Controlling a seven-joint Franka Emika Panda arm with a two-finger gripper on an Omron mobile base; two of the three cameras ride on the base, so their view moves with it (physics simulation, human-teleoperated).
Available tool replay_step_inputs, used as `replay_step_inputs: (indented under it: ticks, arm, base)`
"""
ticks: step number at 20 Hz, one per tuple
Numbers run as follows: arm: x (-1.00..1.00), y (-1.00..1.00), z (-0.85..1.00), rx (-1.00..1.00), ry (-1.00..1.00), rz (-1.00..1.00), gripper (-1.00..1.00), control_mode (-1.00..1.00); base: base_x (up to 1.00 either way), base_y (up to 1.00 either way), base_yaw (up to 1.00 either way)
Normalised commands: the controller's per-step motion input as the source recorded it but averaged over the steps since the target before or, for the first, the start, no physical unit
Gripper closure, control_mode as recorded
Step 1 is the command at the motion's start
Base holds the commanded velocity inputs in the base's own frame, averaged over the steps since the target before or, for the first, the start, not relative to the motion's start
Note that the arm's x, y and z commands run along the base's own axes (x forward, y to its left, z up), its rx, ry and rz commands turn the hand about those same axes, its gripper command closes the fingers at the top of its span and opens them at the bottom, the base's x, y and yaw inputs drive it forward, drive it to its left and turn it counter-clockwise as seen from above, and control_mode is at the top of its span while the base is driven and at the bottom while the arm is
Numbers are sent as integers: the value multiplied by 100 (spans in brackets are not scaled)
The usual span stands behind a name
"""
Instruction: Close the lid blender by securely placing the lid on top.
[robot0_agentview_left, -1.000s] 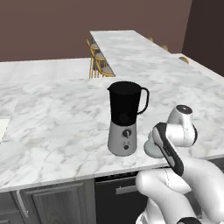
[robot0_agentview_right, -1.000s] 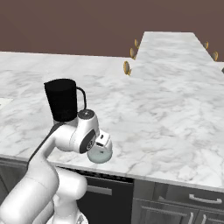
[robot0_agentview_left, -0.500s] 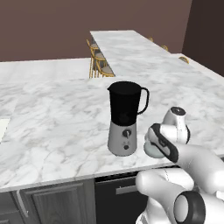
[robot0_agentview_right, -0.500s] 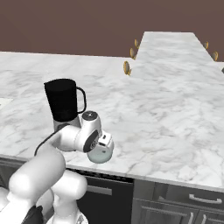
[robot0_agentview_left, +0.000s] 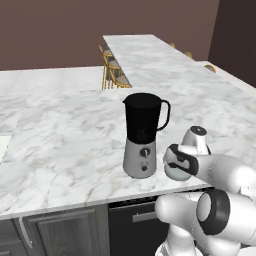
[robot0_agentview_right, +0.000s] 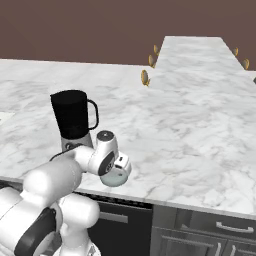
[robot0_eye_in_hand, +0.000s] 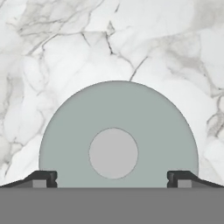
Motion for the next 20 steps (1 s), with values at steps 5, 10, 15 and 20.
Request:
replay_step_inputs:
  ticks: [5,10,15,20]
  arm:
    - [17,0,-17,0,0,0,-100,-100]
    - [15,0,-13,0,0,0,-100,-100]
    - [-1,0,-30,0,0,0,-100,-100]
    - [-47,14,-55,-2,0,0,100,-100]
  base:
    - [0,0,0]
    - [0,0,0]
    - [0,0,0]
    - [0,0,0]
